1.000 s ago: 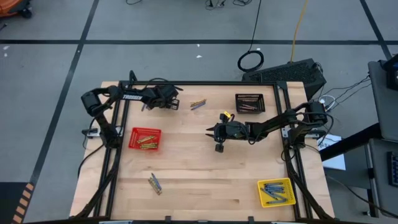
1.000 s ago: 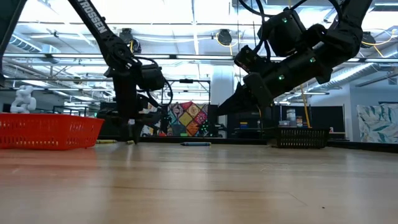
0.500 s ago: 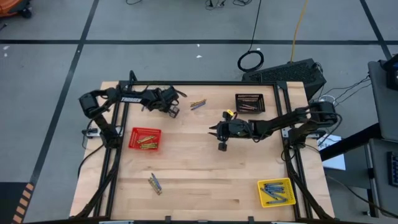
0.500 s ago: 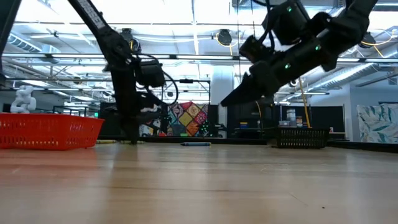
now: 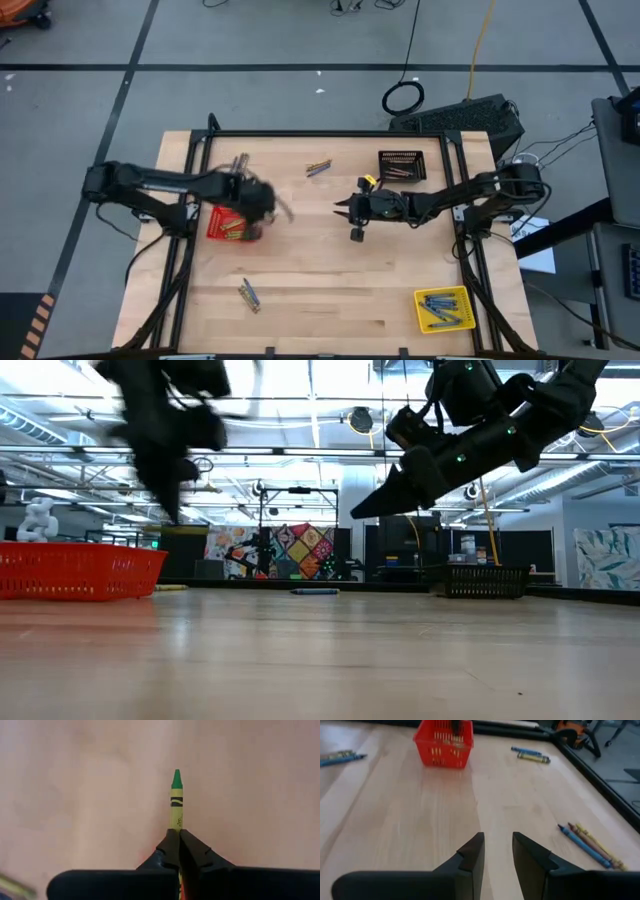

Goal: Sort crayons
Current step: Put the right green crayon into the red bin, then put the bottom left brown crayon into the black bin

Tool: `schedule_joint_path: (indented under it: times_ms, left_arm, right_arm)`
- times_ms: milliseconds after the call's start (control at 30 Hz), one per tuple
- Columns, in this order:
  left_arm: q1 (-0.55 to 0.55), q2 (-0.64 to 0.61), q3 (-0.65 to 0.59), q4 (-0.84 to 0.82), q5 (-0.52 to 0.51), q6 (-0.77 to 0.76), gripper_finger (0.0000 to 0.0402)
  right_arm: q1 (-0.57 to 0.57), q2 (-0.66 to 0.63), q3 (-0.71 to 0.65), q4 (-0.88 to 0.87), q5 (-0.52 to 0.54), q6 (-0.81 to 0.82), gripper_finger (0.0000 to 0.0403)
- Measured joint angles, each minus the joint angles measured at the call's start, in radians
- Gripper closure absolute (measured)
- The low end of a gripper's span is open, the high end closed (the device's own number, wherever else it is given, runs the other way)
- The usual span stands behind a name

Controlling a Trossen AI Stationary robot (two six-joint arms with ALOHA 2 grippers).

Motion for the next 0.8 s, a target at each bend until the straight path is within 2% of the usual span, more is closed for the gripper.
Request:
schedule_joint_path:
  times_ms: [133, 300, 400, 633, 800]
  left_arm:
    - [-0.159, -0.036, 0.009, -0.223, 0.004, -0.015, 0.0400]
    - [-0.220, -0.042, -0.001, -0.414, -0.047, -0.235, 0.0401]
    - [-0.211, -0.043, -0.035, -0.415, -0.087, -0.283, 0.0401]
    - [-0.149, -0.043, -0.120, -0.371, -0.117, -0.262, 0.0400]
    - [-0.117, -0.054, -0.127, -0.340, -0.133, -0.261, 0.0400]
  right_arm:
    - [-0.006, 0.032, 0.000, 0.078, -0.001, -0.009, 0.0316]
    - [-0.020, 0.069, 0.000, 0.140, -0.005, -0.030, 0.0316]
    - [-0.028, 0.082, 0.001, 0.166, -0.005, -0.027, 0.0316]
    - [-0.033, 0.082, 0.000, 0.162, -0.008, -0.019, 0.0316]
    - [-0.032, 0.082, 0.000, 0.161, -0.008, -0.011, 0.0316]
